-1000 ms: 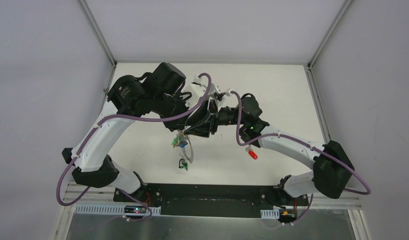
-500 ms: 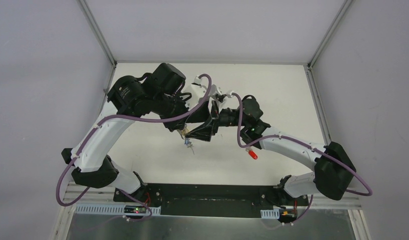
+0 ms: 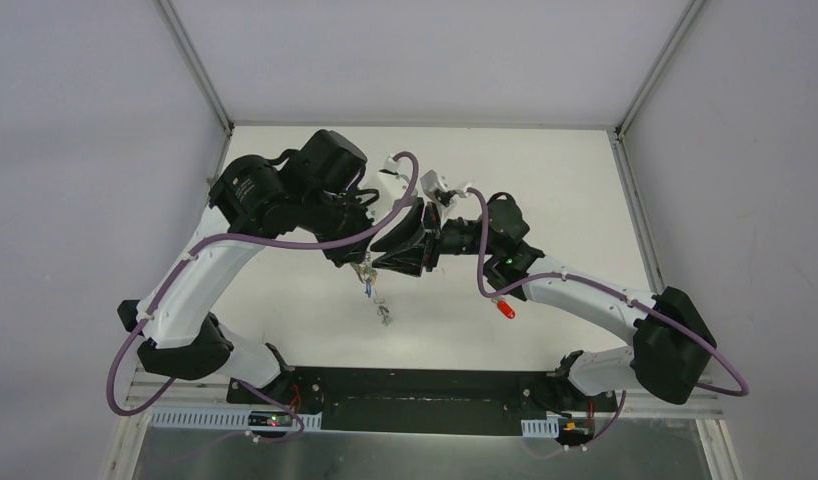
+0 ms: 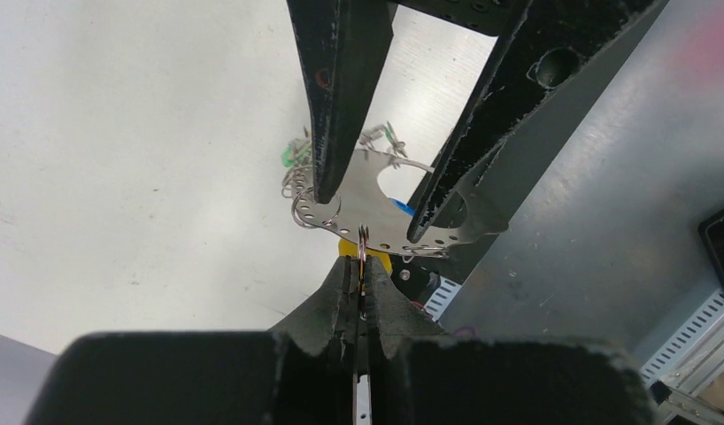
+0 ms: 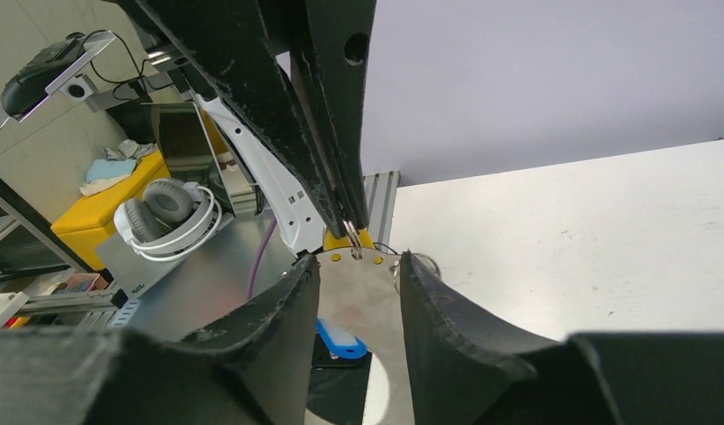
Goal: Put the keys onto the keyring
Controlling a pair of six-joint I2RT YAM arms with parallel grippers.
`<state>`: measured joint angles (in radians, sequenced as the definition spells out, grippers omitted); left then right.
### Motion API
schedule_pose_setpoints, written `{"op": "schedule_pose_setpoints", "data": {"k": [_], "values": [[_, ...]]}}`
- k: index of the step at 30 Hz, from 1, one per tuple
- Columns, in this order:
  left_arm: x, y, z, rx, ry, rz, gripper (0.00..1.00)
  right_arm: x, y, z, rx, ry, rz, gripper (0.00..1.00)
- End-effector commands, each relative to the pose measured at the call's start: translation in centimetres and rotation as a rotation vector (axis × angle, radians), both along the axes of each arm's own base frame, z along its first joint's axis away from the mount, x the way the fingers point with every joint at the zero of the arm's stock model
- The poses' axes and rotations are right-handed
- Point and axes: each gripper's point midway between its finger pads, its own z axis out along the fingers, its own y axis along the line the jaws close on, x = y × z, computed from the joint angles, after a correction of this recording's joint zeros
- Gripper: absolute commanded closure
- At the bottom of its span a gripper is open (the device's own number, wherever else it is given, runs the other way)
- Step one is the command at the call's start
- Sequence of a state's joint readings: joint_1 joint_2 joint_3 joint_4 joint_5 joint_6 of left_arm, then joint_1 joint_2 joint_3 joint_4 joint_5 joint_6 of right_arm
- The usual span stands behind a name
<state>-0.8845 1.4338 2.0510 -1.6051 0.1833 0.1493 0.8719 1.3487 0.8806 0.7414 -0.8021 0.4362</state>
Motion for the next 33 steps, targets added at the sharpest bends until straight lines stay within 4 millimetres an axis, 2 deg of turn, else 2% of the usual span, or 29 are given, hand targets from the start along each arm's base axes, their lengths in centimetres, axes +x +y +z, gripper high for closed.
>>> {"op": "schedule_pose_setpoints", "data": {"k": [1, 4, 11, 16, 22, 28, 33], "values": [[-2.4, 2.7, -0.6, 0.073, 0.053, -0.021, 1.0, -0.6, -0.3, 2.1, 0.046, -0.05, 0.04, 0.61], [-2.4, 2.6, -0.6, 0.068, 0.055, -0.021, 1.0, -0.9, 0.0, 2.1, 0.053, -0.04, 0.073, 0.67], [-2.5, 2.3, -0.8, 0.061, 0.062, -0.023, 1.0, -1.3, 0.4, 2.3, 0.068, -0.016, 0.134, 0.72], [-2.5, 2.3, -0.9, 0.059, 0.063, -0.025, 1.0, -1.2, 0.6, 2.6, 0.073, -0.02, 0.135, 0.81], [-2.6, 2.1, -1.1, 0.053, 0.069, -0.025, 1.0, -1.2, 0.7, 2.5, 0.07, -0.017, 0.139, 0.84], [-2.6, 2.1, -1.1, 0.045, 0.066, -0.024, 1.0, -1.2, 0.8, 2.1, 0.058, -0.013, 0.151, 1.0], [-2.5, 2.1, -1.0, 0.035, 0.056, -0.022, 1.0, -1.3, 0.8, 2.1, 0.056, -0.014, 0.157, 1.0]]}}
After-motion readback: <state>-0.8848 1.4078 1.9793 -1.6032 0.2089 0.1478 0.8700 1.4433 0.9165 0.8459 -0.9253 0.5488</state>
